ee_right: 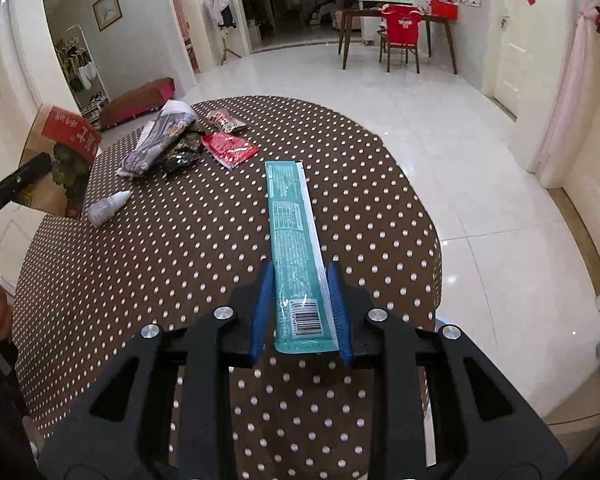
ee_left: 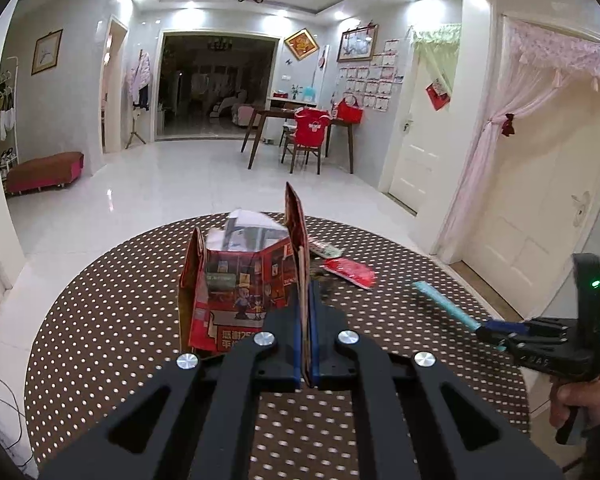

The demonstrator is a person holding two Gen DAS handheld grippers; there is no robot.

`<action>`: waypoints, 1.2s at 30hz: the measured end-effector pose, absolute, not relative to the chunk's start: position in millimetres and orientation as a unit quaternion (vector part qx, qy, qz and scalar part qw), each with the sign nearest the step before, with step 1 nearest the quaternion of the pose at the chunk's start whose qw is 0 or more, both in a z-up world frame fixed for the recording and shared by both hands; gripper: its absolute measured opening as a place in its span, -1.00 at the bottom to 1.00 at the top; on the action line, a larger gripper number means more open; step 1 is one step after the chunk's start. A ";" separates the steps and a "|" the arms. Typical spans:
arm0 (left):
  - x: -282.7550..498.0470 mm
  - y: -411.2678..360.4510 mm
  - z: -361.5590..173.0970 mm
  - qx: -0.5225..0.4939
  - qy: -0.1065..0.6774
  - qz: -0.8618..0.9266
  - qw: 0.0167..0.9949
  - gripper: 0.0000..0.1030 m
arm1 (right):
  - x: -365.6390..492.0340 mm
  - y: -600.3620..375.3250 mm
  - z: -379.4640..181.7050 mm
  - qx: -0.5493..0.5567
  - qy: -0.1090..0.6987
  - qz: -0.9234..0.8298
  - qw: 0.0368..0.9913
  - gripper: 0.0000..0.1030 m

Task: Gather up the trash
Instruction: 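Carry the box and teal tube to the blue bin and release both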

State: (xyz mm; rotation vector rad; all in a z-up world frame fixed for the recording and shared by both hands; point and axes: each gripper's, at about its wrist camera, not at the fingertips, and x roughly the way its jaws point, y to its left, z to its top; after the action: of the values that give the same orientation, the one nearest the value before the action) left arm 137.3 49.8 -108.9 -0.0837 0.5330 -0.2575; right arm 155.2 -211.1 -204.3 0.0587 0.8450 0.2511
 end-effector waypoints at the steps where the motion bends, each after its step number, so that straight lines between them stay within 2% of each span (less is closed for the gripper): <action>1: 135.5 46.3 -106.4 -0.040 0.261 -0.130 0.956 -0.94 | 152.8 -209.7 -206.6 0.023 0.415 0.124 0.901 -0.44; 3: 131.6 38.2 -103.0 -0.039 0.258 -0.136 0.956 -0.94 | 151.7 -206.5 -212.6 0.009 0.425 0.122 0.897 -0.40; 6: 127.2 25.7 -100.7 -0.037 0.257 -0.145 0.955 -0.94 | 150.9 -202.8 -215.7 0.002 0.430 0.134 0.893 0.18; 7: 126.9 21.3 -100.6 -0.036 0.258 -0.148 0.954 -0.94 | 152.0 -200.9 -215.2 -0.003 0.427 0.134 0.894 0.18; 9: 124.3 14.1 -101.5 -0.036 0.259 -0.155 0.953 -0.94 | 159.8 -195.7 -218.2 -0.019 0.429 0.132 0.893 0.14; 10: 123.2 11.2 -101.5 -0.034 0.260 -0.158 0.952 -0.94 | 162.8 -191.4 -219.0 -0.039 0.423 0.124 0.897 -0.12; 11: 121.8 8.1 -101.9 -0.034 0.260 -0.160 0.952 -0.94 | 164.4 -188.2 -219.0 -0.057 0.418 0.115 0.899 -0.24; 12: 120.2 5.4 -102.4 -0.034 0.261 -0.162 0.951 -0.94 | 166.0 -187.5 -218.6 -0.059 0.416 0.119 0.900 -0.47; 24: 114.1 -17.0 -97.1 -0.034 0.254 -0.195 0.947 -0.94 | 146.1 -211.4 -195.4 -0.015 0.386 0.127 0.914 -0.48; 31: 122.0 -53.2 -91.3 -0.036 0.254 -0.231 0.939 -0.94 | 135.0 -258.6 -166.3 0.026 0.353 0.103 0.930 -0.48; 36: 132.9 -88.7 -99.9 -0.034 0.269 -0.265 0.926 -0.94 | 130.5 -304.9 -165.4 0.054 0.348 0.066 0.934 -0.48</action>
State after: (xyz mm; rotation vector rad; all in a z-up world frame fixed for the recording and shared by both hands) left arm 132.9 -88.7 -99.9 -0.0701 0.5512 -0.5429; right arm 130.5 -304.9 -165.4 0.1101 0.7120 0.1349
